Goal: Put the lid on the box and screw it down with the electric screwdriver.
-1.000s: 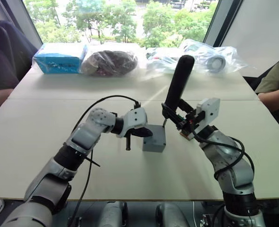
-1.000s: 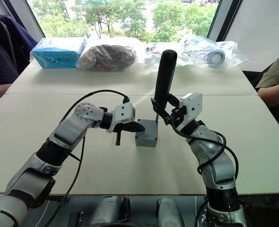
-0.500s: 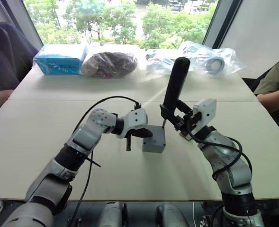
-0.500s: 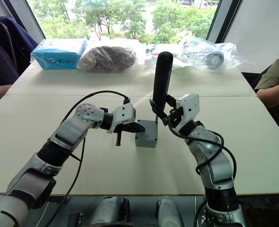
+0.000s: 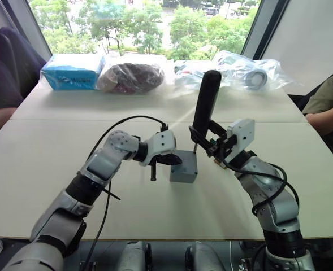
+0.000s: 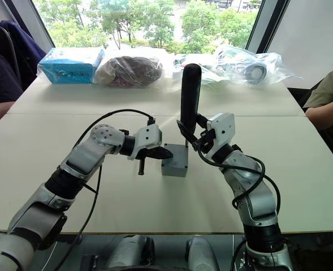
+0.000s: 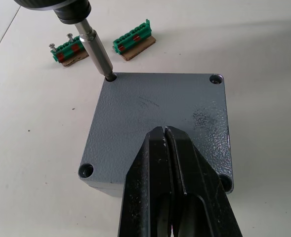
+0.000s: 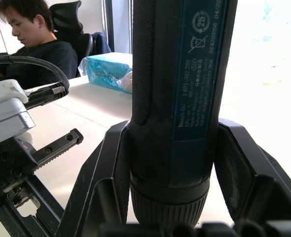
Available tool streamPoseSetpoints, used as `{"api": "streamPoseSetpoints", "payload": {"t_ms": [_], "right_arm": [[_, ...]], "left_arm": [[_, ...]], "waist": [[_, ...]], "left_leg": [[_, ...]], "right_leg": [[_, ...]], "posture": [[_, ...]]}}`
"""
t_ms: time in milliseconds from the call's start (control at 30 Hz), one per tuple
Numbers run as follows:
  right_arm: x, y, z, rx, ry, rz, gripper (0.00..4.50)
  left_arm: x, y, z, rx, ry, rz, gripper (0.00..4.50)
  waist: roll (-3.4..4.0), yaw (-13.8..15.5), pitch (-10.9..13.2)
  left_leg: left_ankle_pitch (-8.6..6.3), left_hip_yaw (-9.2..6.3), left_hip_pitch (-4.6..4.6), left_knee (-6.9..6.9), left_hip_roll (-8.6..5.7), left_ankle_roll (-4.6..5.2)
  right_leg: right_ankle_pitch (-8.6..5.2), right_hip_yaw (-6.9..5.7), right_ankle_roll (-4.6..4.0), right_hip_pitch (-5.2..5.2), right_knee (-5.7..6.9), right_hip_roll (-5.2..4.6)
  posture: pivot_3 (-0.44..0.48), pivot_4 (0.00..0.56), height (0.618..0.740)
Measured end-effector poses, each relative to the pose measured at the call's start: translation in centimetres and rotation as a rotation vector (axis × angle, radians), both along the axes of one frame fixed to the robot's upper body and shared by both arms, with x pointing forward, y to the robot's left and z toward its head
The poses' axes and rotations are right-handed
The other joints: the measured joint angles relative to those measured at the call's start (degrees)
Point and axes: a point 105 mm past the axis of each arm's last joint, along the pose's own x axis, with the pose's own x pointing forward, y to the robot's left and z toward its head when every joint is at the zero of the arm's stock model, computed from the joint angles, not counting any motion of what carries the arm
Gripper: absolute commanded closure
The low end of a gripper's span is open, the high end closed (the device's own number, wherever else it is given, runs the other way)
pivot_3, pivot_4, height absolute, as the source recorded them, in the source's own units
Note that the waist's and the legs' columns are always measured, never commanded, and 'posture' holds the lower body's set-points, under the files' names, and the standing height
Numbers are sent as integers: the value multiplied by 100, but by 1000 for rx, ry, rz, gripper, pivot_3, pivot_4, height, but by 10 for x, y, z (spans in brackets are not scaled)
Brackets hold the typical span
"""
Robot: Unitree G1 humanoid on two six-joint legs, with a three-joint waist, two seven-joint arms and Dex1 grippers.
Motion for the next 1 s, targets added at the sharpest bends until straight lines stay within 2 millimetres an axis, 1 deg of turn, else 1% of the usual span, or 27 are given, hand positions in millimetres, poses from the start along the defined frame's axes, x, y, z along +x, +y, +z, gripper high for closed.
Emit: {"api": "streamPoseSetpoints", "payload": {"t_ms": [267, 400, 500, 767, 900, 967, 1000], "right_arm": [[0, 1, 0, -2, 0, 4, 2653], [0, 1, 0, -2, 1, 7, 2653], [0, 1, 0, -2, -1, 10, 2653], [3, 2, 3, -8, -3, 27, 2653], [6, 0, 14, -36, 0, 34, 2653], [14, -2, 26, -30, 43, 46, 2653], [19, -3, 35, -3, 65, 44, 2653]], "left_arm": [[0, 0, 0, -1, 0, -1, 4500], [-1, 0, 0, -1, 2, -4, 4500], [-1, -1, 0, -3, 2, -7, 4500], [-1, -3, 0, -8, 0, -11, 4500], [-1, -3, 0, -10, -1, -11, 4500], [-1, -2, 2, -17, 2, -8, 4500], [-1, -1, 3, -24, 6, -7, 4500]], "waist": [[0, -9, -3], [0, -14, -12], [4, -22, -16], [8, -30, -14], [16, -32, -8], [43, -39, 13], [56, -42, 28]], "left_leg": [[-1, -1, 4, -15, -1, -3], [4, -1, 15, -63, -9, -11], [4, -1, 14, -75, -8, -12], [4, -1, 11, -77, -9, -12], [3, -1, 7, -80, -10, -12], [4, 1, -8, -80, -13, -12], [8, 2, -18, -80, -13, -16]], "right_leg": [[-8, -2, -16, -15, -6, -18], [-4, -4, -22, -14, -44, -26], [-4, -7, -22, -13, -60, -26], [-3, -8, -22, -14, -67, -28], [-3, -9, -22, -19, -71, -32], [1, -10, -27, -21, -71, -36], [4, -10, -28, -26, -69, -38]], "posture": [[0, 150, 740], [0, 150, 740], [0, 150, 740], [0, 150, 740], [0, 150, 740], [0, 150, 740], [0, 150, 740]]}}
